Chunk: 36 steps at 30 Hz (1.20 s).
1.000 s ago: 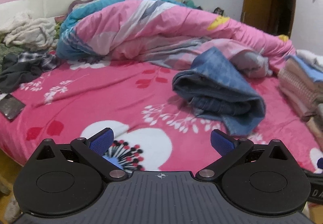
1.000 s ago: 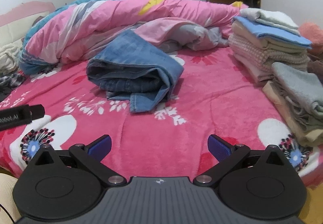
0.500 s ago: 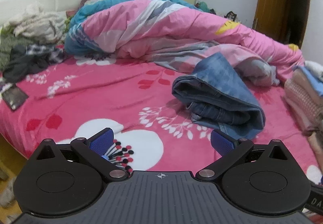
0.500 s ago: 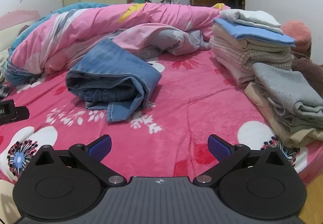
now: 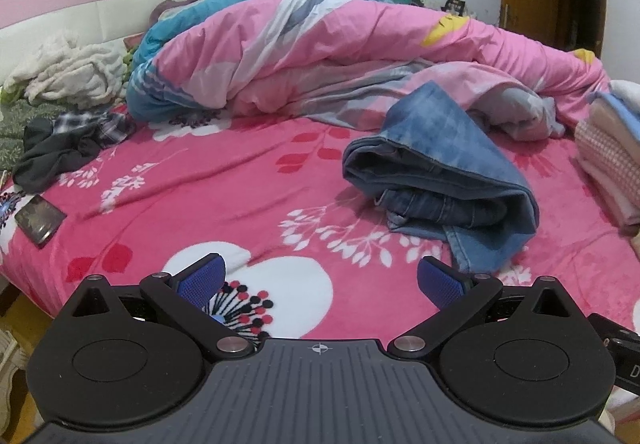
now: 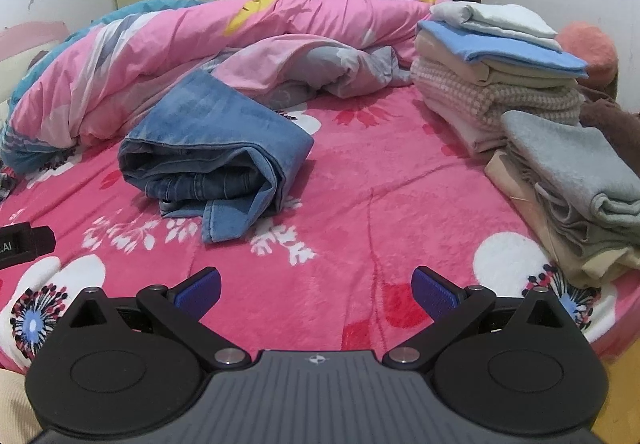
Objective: Fold clothes
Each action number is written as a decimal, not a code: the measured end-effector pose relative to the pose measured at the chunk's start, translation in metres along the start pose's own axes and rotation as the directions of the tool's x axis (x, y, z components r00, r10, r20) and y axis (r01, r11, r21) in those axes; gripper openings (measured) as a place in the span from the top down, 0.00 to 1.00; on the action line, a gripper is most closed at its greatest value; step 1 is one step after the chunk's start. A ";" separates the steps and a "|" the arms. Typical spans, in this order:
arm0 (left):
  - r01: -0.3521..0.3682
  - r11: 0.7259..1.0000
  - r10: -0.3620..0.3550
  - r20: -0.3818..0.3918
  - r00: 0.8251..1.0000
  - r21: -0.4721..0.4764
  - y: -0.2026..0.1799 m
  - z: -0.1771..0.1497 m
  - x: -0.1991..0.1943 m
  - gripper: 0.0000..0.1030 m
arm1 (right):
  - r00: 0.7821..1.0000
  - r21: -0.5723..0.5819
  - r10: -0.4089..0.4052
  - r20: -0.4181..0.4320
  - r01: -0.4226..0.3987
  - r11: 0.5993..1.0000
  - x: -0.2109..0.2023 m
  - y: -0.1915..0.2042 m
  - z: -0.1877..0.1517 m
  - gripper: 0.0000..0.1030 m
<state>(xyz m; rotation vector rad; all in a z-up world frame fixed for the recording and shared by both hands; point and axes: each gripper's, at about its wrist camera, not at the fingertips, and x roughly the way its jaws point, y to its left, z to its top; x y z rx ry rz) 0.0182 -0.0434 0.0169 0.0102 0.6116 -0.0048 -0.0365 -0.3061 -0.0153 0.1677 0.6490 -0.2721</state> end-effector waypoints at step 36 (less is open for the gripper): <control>0.006 1.000 -0.005 -0.036 0.999 0.010 0.011 -0.001 0.017 0.00 | 1.000 -0.042 0.011 -0.013 -0.011 0.999 0.010 0.022 0.003 0.00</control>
